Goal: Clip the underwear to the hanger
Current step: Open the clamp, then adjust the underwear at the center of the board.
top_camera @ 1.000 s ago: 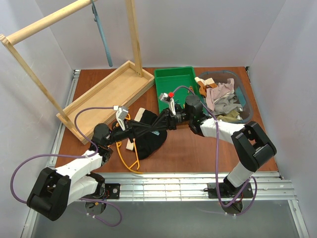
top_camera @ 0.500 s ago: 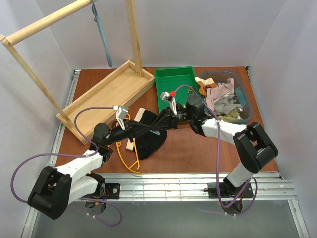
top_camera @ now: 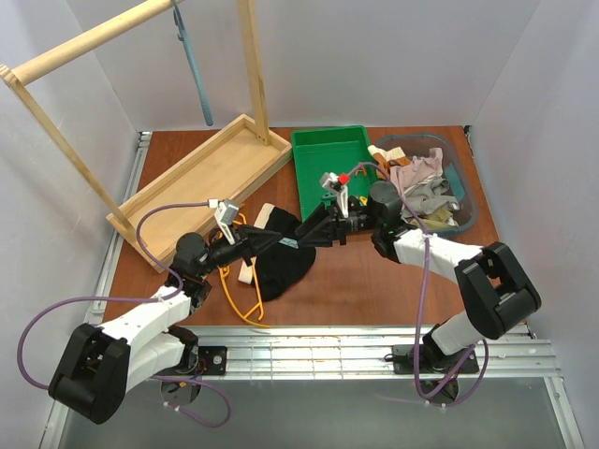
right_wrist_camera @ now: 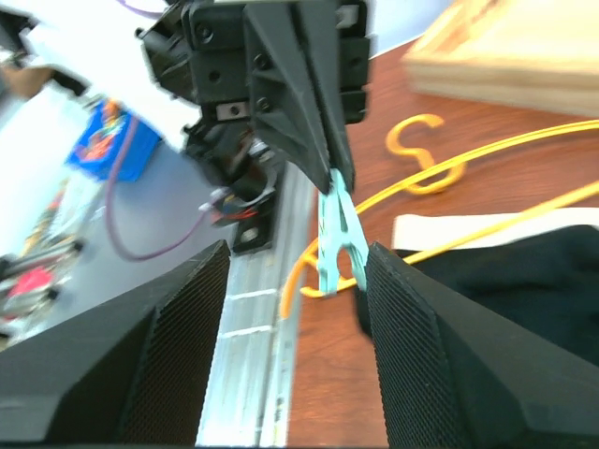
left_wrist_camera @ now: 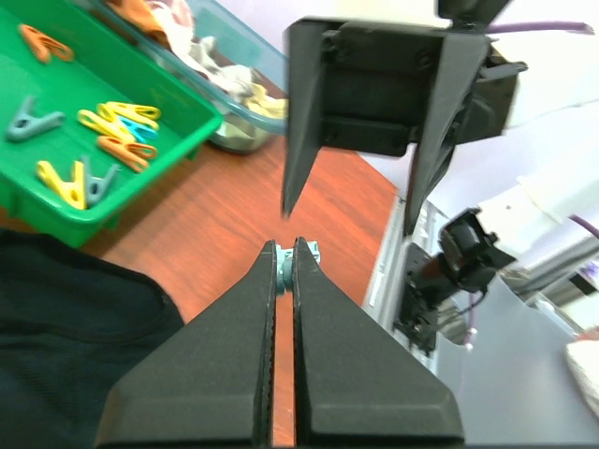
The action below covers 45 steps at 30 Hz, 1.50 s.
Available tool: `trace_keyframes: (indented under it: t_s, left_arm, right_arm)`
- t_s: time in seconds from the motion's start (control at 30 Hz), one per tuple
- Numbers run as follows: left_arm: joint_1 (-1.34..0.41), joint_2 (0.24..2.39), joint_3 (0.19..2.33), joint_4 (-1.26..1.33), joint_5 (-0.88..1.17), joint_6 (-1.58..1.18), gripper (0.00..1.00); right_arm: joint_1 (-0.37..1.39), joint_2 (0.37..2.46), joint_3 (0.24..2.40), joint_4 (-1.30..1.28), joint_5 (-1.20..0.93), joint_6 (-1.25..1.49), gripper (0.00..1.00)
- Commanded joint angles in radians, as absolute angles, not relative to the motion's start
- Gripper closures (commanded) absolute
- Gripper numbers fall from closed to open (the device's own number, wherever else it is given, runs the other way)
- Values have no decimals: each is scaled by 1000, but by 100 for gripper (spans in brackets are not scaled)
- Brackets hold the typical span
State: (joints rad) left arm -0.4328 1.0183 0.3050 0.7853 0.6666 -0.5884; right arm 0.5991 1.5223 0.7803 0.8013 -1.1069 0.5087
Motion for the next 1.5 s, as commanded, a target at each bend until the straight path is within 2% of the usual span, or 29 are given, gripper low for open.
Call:
trace_keyframes:
  t_s: [0.0,0.2,0.33,0.57,0.77,1.2,1.3,1.33,1.4,1.43,1.47]
  left_arm:
    - [-430,980,305,690,574,-535,100]
    - [-431,951,299,585,465,-522,100]
    - [-433,858,256,424,156,-557,100]
    - [-445,593,164,220,-139,-620,100]
    - [-448,538,123,172,-179,-649,100]
    - [-457,563,75,199,-158,-690,100]
    - [-456,558,77,198,-156,-689,100]
    - [-457,557,75,198,-156,-689,100]
    - [-457,551,74,196,-155,-687,100]
    - [-459,549,75,196,-155,-687,100]
    - [-457,546,74,196,-153,-687,100]
  right_arm:
    - [562,1439,747,798,-1025,445,46]
    - [543,1393,733,571,-833,295,46]
    - [571,1361,672,552,-741,243,48]
    - [828,1407,646,540,-453,154,51]
    - [957,1566,704,566,-315,130,55]
    - [1009,1844,865,569,-60,97,58]
    - [1008,1885,893,551,-8,100,71]
    - [1009,1893,897,531,-5,100,79]
    - [1009,1907,904,505,58,101,88]
    - [1009,1905,902,477,80,103,96]
    - [1009,1904,897,459,133,109,99]
